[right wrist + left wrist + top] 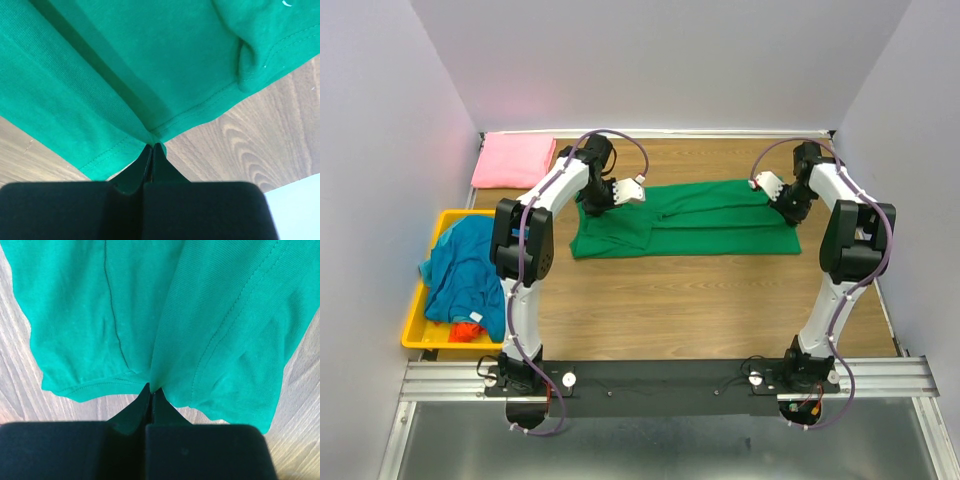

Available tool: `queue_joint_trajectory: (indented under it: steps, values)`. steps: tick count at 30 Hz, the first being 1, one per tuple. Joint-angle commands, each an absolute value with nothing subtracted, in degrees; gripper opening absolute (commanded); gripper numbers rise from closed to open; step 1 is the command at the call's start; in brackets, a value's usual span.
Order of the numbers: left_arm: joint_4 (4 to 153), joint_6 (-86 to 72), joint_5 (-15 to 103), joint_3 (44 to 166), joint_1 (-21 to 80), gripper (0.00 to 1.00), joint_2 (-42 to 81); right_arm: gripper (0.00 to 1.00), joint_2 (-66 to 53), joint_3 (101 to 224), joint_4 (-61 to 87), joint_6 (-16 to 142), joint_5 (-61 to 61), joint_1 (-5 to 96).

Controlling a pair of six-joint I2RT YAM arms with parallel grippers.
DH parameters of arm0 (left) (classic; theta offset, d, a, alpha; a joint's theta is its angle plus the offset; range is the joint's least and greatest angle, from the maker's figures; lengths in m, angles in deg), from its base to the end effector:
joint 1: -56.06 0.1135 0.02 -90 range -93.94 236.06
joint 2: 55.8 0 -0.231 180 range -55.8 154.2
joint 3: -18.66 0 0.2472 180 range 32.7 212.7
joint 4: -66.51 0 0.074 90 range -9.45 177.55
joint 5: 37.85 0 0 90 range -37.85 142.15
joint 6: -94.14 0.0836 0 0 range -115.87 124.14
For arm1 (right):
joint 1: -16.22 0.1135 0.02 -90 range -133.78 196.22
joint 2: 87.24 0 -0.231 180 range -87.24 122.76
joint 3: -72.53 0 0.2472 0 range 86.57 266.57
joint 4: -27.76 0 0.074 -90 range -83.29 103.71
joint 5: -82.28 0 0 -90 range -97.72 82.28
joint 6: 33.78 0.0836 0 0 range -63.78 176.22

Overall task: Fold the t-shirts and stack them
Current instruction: Fold the tshirt

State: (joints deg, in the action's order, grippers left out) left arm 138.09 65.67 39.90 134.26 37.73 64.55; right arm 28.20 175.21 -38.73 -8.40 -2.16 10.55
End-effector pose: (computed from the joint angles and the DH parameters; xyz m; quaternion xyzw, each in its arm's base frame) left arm 0.3930 -0.1489 0.1411 0.6434 0.7489 -0.0549 0.1490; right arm 0.3885 -0.0304 0.1131 -0.4933 0.8635 -0.0144 0.1043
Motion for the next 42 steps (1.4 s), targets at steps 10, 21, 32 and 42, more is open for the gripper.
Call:
queue_joint_trajectory:
  steps: [10, 21, 32, 42]
  values:
    - [138.03, 66.27, 41.86, 133.95, 38.22, 0.0, 65.22, 0.01, 30.62, 178.15, -38.49, -8.64, -1.13, 10.95]
    - [139.25, 59.52, 37.57, 139.04, 43.48, 0.5, 63.38, 0.38, 29.84, 181.49, -38.32, -0.22, -2.19, 9.29]
    - [139.8, 48.44, 16.38, 118.35, 49.82, 0.54, 52.49, 0.49, 28.69, 180.35, -51.4, 18.6, 10.46, 0.23]
    - [133.82, 42.02, 13.73, 112.16, 52.63, 0.59, 52.92, 0.51, 32.82, 176.4, -51.07, 24.75, 15.57, -1.71]
